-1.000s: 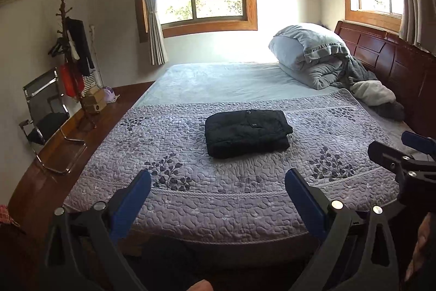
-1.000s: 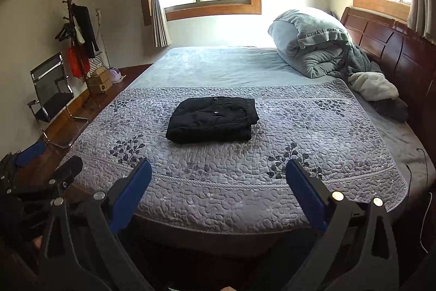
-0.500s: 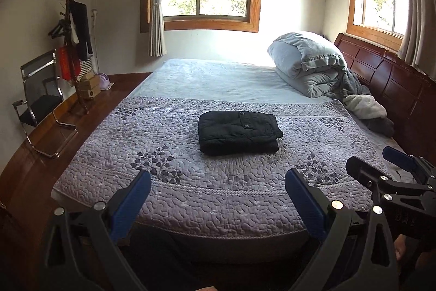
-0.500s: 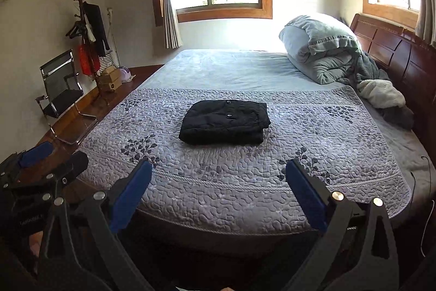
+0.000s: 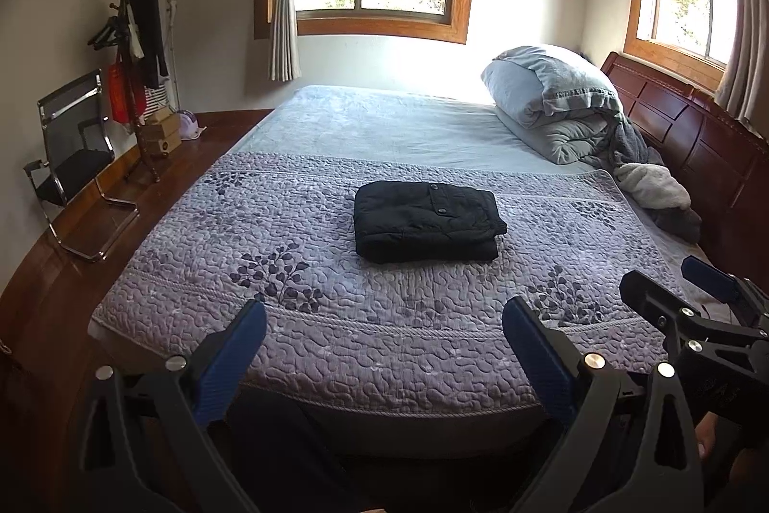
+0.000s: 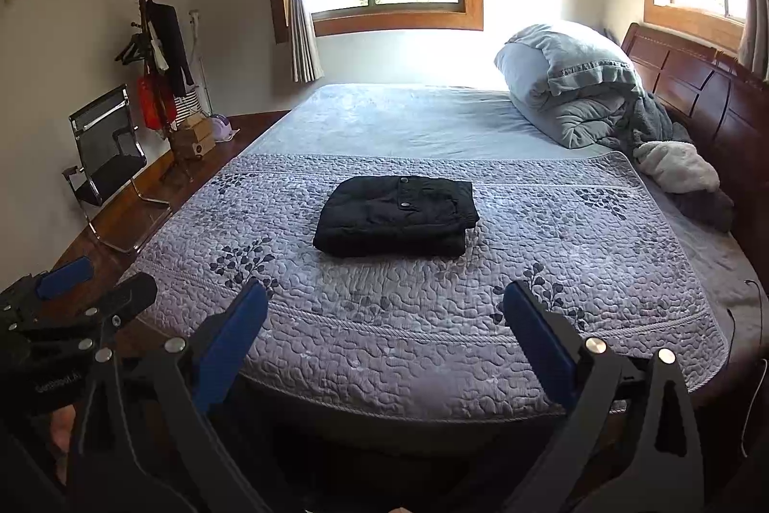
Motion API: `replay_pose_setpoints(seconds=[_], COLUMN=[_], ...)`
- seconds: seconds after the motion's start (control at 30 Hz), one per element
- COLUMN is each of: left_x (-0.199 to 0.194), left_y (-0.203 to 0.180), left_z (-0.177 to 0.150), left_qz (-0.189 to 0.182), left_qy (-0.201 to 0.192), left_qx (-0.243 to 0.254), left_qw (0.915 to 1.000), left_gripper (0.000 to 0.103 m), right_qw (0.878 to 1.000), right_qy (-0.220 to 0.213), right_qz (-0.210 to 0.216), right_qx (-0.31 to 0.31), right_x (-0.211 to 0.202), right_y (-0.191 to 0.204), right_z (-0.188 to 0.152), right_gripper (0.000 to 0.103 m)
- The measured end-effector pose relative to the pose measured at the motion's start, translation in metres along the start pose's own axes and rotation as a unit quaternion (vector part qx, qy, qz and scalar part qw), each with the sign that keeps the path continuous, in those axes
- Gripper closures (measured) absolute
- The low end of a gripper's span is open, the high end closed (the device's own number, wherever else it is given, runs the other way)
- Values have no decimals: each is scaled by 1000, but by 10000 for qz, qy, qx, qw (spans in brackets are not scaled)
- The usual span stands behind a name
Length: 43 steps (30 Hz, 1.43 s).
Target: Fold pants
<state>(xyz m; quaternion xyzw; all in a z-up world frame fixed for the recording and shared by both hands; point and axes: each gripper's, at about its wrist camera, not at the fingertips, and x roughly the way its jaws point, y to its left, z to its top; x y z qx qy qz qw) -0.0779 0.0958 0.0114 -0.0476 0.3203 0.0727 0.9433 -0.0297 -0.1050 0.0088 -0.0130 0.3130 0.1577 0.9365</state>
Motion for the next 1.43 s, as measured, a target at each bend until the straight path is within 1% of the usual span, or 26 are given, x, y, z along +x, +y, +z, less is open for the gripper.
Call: replay_pose_setpoints(seconds=[0.63, 0.83, 0.9, 1.07, 1.17, 1.23, 1.43], left_x=[21, 25, 26, 25, 27, 28, 26], left_y=[0, -1, 1, 0, -1, -3, -2], left_z=[12, 13, 14, 17, 18, 17, 17], left_qz=[-55, -56, -74, -23, -87, -11, -25], left_qy=[162, 107, 108, 45, 103, 174, 168], left_qx=[-11, -31, -123, -52, -14, -6, 1], left_qw=[9999, 9999, 9998, 10000, 9999, 9998, 9999], left_gripper=[4, 4, 6, 6, 5, 4, 4], right_qw=[9999, 9997, 9997, 9997, 9997, 9997, 9997], right_qy=[151, 223, 221, 220, 218, 203, 193], right_qz=[12, 36, 35, 8, -14, -21, -28], right_qx=[-9, 16, 40, 96, 121, 131, 134], right_x=[21, 28, 29, 29, 29, 29, 28], right_y=[-3, -3, -5, -9, -11, -11, -13], right_z=[6, 6, 7, 6, 7, 7, 7], right_gripper=[5, 5, 5, 5, 5, 5, 5])
